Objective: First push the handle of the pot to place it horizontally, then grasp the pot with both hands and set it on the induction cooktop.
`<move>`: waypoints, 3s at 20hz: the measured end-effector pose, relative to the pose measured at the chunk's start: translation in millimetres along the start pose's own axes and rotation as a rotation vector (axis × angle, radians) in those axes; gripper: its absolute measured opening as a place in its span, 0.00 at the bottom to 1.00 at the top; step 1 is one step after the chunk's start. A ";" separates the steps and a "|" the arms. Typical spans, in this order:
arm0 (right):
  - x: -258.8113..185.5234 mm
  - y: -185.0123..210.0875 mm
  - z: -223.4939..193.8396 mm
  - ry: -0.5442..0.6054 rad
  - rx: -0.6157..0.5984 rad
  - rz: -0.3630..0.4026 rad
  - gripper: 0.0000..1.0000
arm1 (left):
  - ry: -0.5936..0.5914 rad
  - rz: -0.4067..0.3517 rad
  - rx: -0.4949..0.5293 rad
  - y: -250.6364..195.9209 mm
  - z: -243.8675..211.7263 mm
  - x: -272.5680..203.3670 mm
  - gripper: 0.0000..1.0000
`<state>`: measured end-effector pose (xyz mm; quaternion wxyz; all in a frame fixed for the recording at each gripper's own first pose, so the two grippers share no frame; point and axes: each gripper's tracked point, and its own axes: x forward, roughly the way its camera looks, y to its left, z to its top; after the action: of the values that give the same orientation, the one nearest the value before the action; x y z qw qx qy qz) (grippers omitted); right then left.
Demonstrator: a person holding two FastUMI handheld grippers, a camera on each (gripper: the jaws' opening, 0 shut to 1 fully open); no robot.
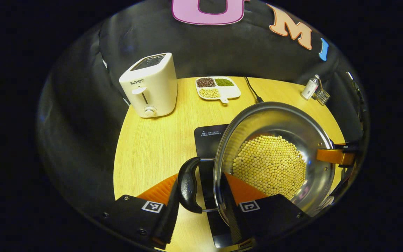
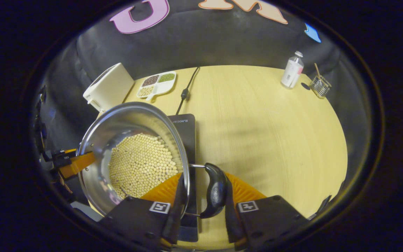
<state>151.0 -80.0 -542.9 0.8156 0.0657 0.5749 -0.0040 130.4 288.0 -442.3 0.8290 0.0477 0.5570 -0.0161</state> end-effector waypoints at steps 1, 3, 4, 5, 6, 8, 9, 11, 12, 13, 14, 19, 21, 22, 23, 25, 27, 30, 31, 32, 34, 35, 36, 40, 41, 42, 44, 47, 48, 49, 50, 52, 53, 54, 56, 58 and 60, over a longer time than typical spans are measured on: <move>-7.1 1.3 1.4 -0.006 0.016 0.011 0.52 | 0.004 0.020 0.002 2.3 -0.7 -1.9 0.66; -14.3 6.2 7.5 -0.029 0.053 0.036 0.56 | -0.007 0.047 0.030 4.9 1.2 -5.9 0.72; -14.6 6.6 8.8 -0.033 0.059 0.043 0.65 | -0.009 0.055 0.049 4.4 1.9 -7.9 0.73; -15.7 5.3 9.7 -0.037 0.063 0.044 0.66 | -0.019 0.064 0.063 5.3 3.8 -9.2 0.74; -16.9 2.9 11.3 -0.043 0.065 0.039 0.66 | -0.031 0.073 0.069 6.7 7.5 -11.5 0.75; -20.1 2.4 13.5 -0.058 0.068 0.038 0.66 | -0.048 0.085 0.084 7.9 12.2 -15.8 0.77; -22.3 1.8 15.1 -0.063 0.070 0.040 0.66 | -0.044 0.089 0.097 7.6 10.7 -18.0 0.78; -26.5 0.1 17.5 -0.076 0.073 0.044 0.66 | -0.062 0.100 0.115 7.6 15.8 -25.5 0.80; -29.0 -0.3 18.3 -0.083 0.074 0.047 0.58 | -0.081 0.120 0.117 11.5 20.4 -28.6 0.81; -31.8 -1.6 20.1 -0.092 0.076 0.050 0.66 | -0.096 0.133 0.121 14.6 22.7 -31.7 0.81; -35.0 -1.8 21.2 -0.101 0.080 0.054 0.66 | -0.109 0.142 0.124 13.2 25.1 -35.1 0.81; -51.9 -11.7 28.4 -0.144 0.091 0.062 0.57 | -0.152 0.125 0.143 -2.7 32.9 -53.3 0.81; -60.8 -18.2 30.6 -0.160 0.100 0.066 0.57 | -0.168 0.098 0.134 -18.1 34.4 -60.9 0.81; -65.3 -22.1 30.3 -0.166 0.100 0.066 0.58 | -0.175 0.081 0.123 -27.5 34.6 -64.0 0.81; -69.9 -28.0 31.0 -0.174 0.098 0.063 0.57 | -0.183 0.064 0.108 -37.2 35.3 -67.6 0.81; -80.8 -41.6 32.1 -0.196 0.093 0.059 0.57 | -0.191 0.041 0.091 -54.7 35.7 -74.6 0.81; -90.9 -55.7 34.0 -0.224 0.084 0.064 0.57 | -0.220 0.052 0.089 -68.1 41.3 -85.3 0.81; -107.4 -86.2 34.3 -0.267 0.064 0.066 0.57 | -0.266 0.042 0.060 -101.3 45.9 -103.7 0.81; -112.1 -97.6 31.5 -0.273 0.055 0.069 0.57 | -0.256 0.038 0.039 -114.2 40.6 -108.2 0.81; -117.3 -108.4 26.9 -0.273 0.045 0.074 0.57 | -0.243 0.036 0.018 -126.5 31.9 -113.1 0.81; -131.8 -131.6 22.0 -0.286 0.047 0.087 0.57 | -0.235 0.039 -0.014 -153.3 20.2 -122.9 0.81; -140.2 -141.5 20.3 -0.300 0.049 0.097 0.57 | -0.239 0.036 -0.022 -168.8 15.4 -128.7 0.77; -146.4 -151.3 15.8 -0.309 0.040 0.105 0.57 | -0.234 0.034 -0.024 -183.9 8.1 -134.0 0.81; -164.8 -186.0 -4.4 -0.330 0.005 0.133 0.57 | -0.208 0.054 -0.068 -228.3 -26.0 -153.8 0.81; -168.2 -194.4 -9.1 -0.338 0.002 0.138 0.57 | -0.211 0.056 -0.093 -238.2 -33.7 -160.7 0.81; -170.7 -201.1 -14.6 -0.341 0.000 0.143 0.57 | -0.219 0.060 -0.116 -245.2 -39.8 -166.6 0.81; -175.5 -211.0 -27.5 -0.333 0.011 0.163 0.57 | -0.225 0.048 -0.145 -263.8 -52.5 -178.8 0.81; -177.8 -222.7 -39.8 -0.325 0.036 0.176 0.57 | -0.188 0.048 -0.150 -276.1 -76.3 -183.6 0.77; -180.2 -225.6 -43.9 -0.326 0.050 0.179 0.57 | -0.172 0.043 -0.150 -280.9 -84.4 -184.7 0.76; -182.9 -229.4 -45.6 -0.327 0.058 0.178 0.66 | -0.165 0.048 -0.146 -284.2 -87.2 -186.8 0.72; -186.5 -230.9 -47.8 -0.332 0.058 0.179 0.66 | -0.176 0.059 -0.139 -283.5 -85.6 -187.9 0.66; -197.9 -235.3 -44.3 -0.357 0.045 0.172 0.57 | -0.221 0.057 -0.126 -289.8 -76.7 -199.2 0.66; -208.4 -238.2 -41.4 -0.384 0.043 0.165 0.57 | -0.263 0.057 -0.112 -292.4 -66.8 -209.7 0.66; -223.7 -239.3 -33.8 -0.432 0.045 0.160 0.57 | -0.339 0.060 -0.089 -292.5 -52.2 -223.1 0.67; -256.8 -237.4 -10.1 -0.566 0.029 0.136 0.56 | -0.533 0.058 -0.033 -296.5 -10.0 -259.5 0.68; -294.2 -235.1 8.2 -0.671 -0.001 0.095 0.55 | -0.746 0.072 0.008 -301.3 35.9 -308.0 0.69; -333.6 -222.0 16.3 -0.758 -0.054 0.067 0.67 | -0.926 0.096 0.032 -305.1 64.8 -355.4 0.72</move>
<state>35.0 -325.0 -247.3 0.9715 0.0568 0.2297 0.0136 31.1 -31.2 -108.0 0.9894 0.0739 0.1249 -0.0058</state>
